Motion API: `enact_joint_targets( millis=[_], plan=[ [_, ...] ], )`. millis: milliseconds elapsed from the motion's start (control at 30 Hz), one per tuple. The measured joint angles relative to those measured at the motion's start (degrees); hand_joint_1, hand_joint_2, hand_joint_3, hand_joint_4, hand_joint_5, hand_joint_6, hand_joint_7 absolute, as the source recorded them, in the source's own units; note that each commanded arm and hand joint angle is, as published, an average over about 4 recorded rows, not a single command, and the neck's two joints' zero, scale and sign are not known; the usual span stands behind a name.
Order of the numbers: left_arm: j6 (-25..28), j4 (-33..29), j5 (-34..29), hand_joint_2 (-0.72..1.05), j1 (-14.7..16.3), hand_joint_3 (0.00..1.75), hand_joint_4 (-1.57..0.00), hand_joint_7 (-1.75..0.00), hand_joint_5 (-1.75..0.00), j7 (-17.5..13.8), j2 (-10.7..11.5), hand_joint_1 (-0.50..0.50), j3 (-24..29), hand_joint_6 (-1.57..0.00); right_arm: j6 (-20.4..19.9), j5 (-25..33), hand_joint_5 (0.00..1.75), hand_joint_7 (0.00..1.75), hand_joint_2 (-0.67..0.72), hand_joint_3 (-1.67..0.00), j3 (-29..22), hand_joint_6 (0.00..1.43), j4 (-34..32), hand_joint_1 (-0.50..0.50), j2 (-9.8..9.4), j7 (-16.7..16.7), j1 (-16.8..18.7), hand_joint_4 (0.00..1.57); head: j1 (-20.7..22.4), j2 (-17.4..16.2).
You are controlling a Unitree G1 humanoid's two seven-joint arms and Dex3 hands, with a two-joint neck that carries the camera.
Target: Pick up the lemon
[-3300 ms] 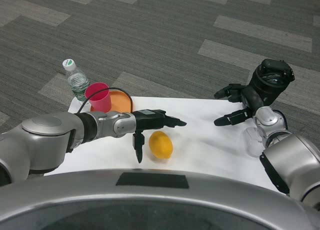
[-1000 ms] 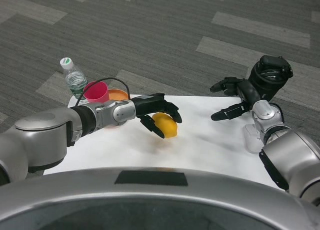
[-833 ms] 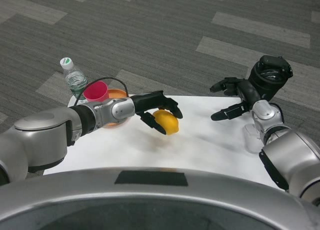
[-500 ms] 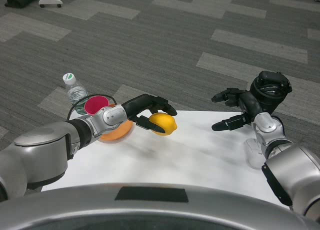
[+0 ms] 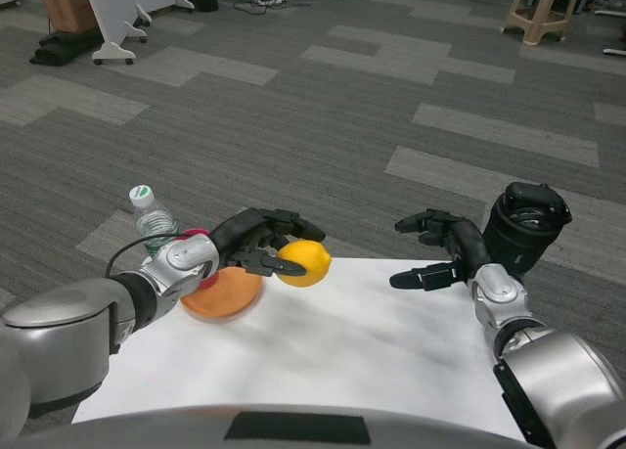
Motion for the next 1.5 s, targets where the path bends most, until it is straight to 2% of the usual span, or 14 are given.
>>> enact_joint_targets(
  millis=[167,367,733,1100,1133,1233,1267,1433,1500],
  plan=[
    [0.01,-0.17,-5.00,0.96,0.42,0.09,-1.53,-0.42,-1.75,-1.09,0.36,0.50,-0.41,-0.88,0.00,0.01,1.26,0.70,-0.10,-0.32,-0.75,0.77,-0.96,0.29,0.25,-0.10,0.10,0.24,0.26,0.41],
    [0.24,-0.31,-16.22,0.96,0.87,0.09,-1.53,-0.42,-1.75,-3.72,1.20,0.50,-2.90,-0.94,0.00,0.02,1.26,0.70,-0.10,-0.32,-0.89,0.77,-1.07,0.29,0.27,-0.17,0.43,0.26,0.69,0.56],
    [3.92,-0.78,-29.53,0.96,2.45,0.09,-1.53,-0.42,-1.75,-7.67,1.70,0.50,-3.19,-0.99,0.00,0.02,1.26,0.70,-0.10,-0.32,-1.41,0.80,-1.07,0.29,0.36,-0.48,0.76,0.26,1.57,-0.10],
    [4.73,-1.37,-31.32,0.96,3.03,0.09,-1.52,-0.42,-1.75,-8.38,2.30,0.50,-3.90,-0.97,0.00,0.03,1.26,0.70,-0.10,-0.32,-1.43,0.79,-1.07,0.29,0.37,-0.95,1.18,0.29,1.35,-0.72],
    [4.73,-1.40,-31.32,0.96,3.06,0.09,-1.51,-0.42,-1.75,-8.39,2.33,0.50,-3.98,-0.97,0.00,0.03,1.26,0.66,-0.10,-0.32,-1.43,0.73,-1.07,0.29,0.37,-0.97,1.18,0.30,1.21,-0.81],
    [4.73,-1.55,-31.32,0.96,3.06,0.09,-1.50,-0.42,-1.75,-8.41,2.48,0.50,-4.07,-0.95,0.00,0.03,1.26,0.49,-0.10,-0.32,-1.43,0.31,-1.07,0.29,0.38,-1.08,1.19,0.31,0.62,-1.08],
    [4.73,-1.59,-31.32,0.96,3.07,0.09,-1.50,-0.42,-1.75,-8.42,2.55,0.50,-4.08,-0.94,0.00,0.03,1.26,0.45,-0.10,-0.32,-1.43,0.23,-1.07,0.29,0.38,-1.11,1.20,0.31,0.46,-1.13],
    [4.73,-1.82,-31.37,0.96,3.31,0.09,-1.50,-0.42,-1.75,-8.51,3.49,0.50,-4.07,-0.94,0.00,0.03,1.26,0.26,-0.16,-0.32,-1.41,0.04,-1.13,0.29,0.39,-1.25,1.25,0.29,0.53,-1.17],
    [4.74,-1.86,-31.48,0.96,3.58,0.09,-1.50,-0.42,-1.75,-8.52,3.71,0.50,-4.02,-0.94,0.00,0.03,1.26,0.23,-0.16,-0.32,-1.39,0.01,-1.13,0.29,0.40,-1.26,1.28,0.28,0.63,-1.16]
  ],
)
